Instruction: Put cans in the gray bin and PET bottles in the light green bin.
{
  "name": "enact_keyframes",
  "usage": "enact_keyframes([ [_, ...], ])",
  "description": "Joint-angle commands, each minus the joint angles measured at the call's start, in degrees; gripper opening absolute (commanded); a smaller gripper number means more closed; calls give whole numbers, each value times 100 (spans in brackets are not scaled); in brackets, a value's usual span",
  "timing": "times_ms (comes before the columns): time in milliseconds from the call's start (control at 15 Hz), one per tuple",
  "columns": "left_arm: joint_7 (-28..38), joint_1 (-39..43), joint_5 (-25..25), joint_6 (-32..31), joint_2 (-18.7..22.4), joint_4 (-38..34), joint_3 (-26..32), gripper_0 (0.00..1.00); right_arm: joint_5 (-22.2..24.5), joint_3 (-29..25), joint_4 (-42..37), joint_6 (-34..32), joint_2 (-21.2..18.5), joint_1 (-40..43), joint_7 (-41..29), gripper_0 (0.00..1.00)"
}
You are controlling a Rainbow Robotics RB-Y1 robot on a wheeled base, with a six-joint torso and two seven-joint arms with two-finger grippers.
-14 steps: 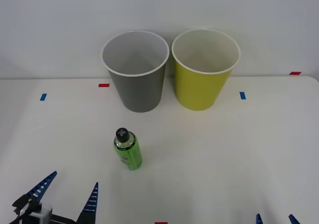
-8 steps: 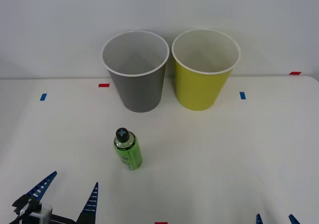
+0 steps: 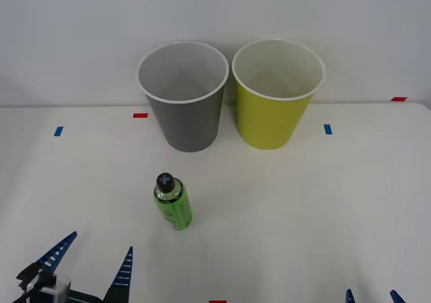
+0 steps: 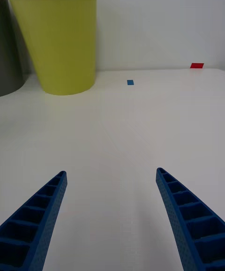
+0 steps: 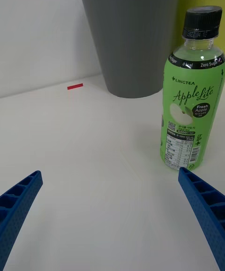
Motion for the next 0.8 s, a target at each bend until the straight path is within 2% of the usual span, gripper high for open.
enact_keyframes([
  [67,0,0,0,0,0,0,0,100,0,0,0,0,0,0,0,65],
  [800,0,0,0,0,0,0,0,100,0,0,0,0,0,0,0,65],
])
